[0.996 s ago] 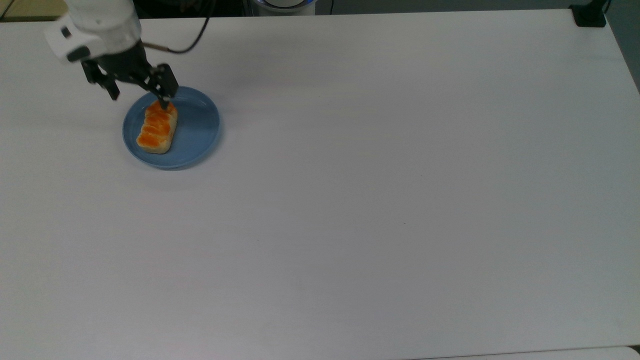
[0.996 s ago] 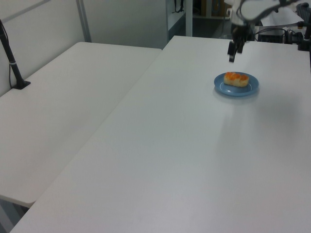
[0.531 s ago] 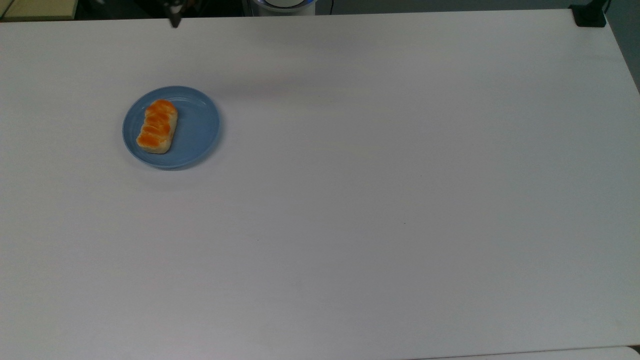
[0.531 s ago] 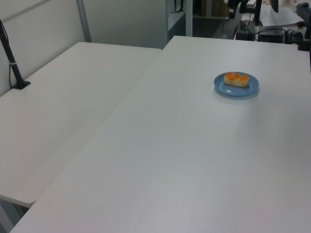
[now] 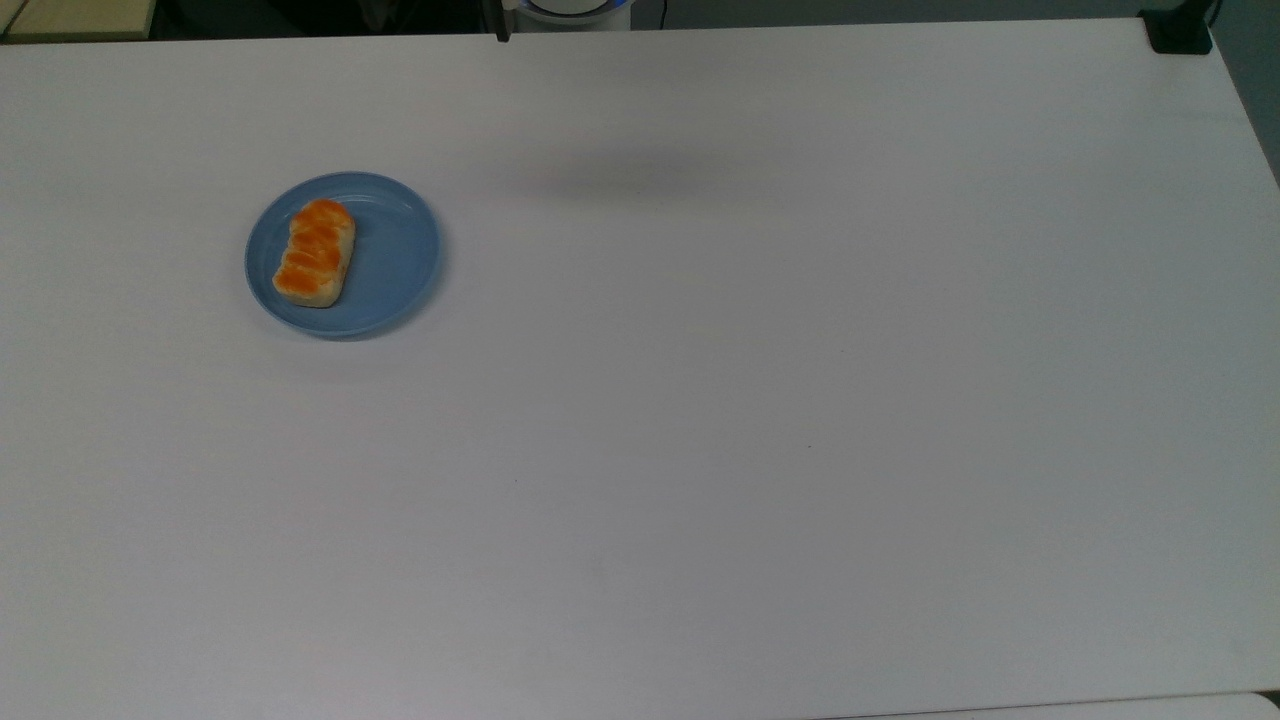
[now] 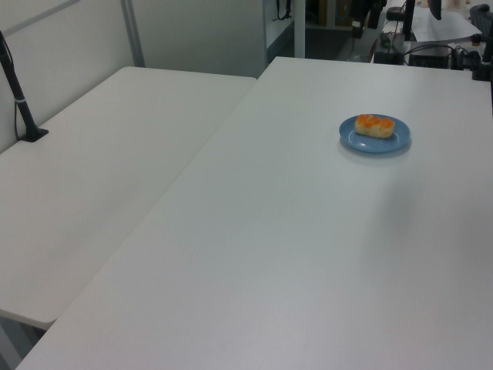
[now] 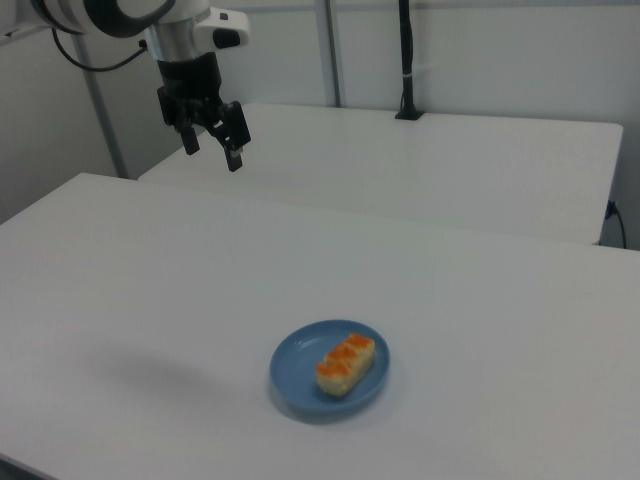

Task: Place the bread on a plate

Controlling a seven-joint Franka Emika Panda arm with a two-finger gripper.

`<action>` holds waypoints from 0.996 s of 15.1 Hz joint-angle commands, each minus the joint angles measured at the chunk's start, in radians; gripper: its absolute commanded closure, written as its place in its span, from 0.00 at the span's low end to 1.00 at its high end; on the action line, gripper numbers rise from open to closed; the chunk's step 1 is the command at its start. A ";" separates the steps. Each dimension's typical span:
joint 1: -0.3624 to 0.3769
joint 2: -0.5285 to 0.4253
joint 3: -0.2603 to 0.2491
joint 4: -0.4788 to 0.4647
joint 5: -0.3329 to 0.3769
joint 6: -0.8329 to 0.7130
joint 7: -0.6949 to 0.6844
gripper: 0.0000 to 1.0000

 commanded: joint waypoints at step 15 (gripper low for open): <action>0.119 -0.024 -0.126 -0.032 -0.009 -0.004 -0.019 0.00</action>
